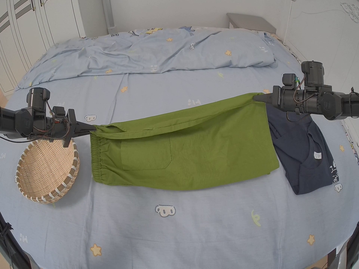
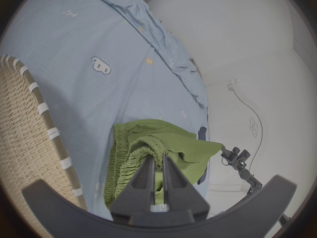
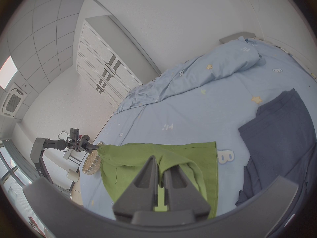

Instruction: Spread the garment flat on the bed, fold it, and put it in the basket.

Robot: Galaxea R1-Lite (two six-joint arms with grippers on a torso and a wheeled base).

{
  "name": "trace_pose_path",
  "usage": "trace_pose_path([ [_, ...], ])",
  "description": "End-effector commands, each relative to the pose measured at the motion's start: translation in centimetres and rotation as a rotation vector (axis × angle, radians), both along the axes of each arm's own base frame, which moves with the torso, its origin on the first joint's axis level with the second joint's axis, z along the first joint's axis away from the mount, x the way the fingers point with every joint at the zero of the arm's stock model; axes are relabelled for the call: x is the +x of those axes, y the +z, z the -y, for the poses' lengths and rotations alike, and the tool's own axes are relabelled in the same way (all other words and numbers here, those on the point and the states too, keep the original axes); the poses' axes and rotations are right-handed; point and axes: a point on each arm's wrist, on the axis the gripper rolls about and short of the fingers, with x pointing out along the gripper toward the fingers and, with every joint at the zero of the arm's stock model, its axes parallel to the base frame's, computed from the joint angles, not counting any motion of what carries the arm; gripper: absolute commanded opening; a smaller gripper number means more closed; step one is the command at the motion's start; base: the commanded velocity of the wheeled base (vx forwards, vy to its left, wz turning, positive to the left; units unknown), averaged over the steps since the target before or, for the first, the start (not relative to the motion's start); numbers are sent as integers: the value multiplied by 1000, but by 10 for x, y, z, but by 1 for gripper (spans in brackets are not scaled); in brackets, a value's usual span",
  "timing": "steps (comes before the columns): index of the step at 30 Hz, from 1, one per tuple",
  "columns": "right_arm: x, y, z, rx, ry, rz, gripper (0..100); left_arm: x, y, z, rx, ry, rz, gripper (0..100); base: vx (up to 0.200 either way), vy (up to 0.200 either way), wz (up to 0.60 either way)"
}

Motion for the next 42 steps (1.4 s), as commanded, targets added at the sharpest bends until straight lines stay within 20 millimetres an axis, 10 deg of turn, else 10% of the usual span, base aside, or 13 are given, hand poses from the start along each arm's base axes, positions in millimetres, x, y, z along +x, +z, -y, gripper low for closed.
trace_pose_path([
  [1, 11, -16, 0, -3, -1, -31, 0, 3, -6, -1, -2, 3, -9, 0, 0, 0, 0],
  [16, 30, -46, -4, -5, -2, -83, 0, 11, -13, 1, -4, -5, -21, 0, 0, 0, 0],
  [17, 31, -47, -4, -5, -2, -84, 0, 11, -13, 1, -3, -5, -18, 100, 0, 0, 0],
  [18, 32, -49, -4, -5, -2, -87, 0, 12, -15, 1, -4, -7, -23, 100, 0, 0, 0],
  [19, 32, -49, -4, -5, -2, -87, 100, 12, -15, 1, -4, -7, -23, 100, 0, 0, 0],
  [42, 24, -43, -1, -6, -9, -92, 100, 63, -33, 16, -111, 153, 44, 100, 0, 0, 0],
])
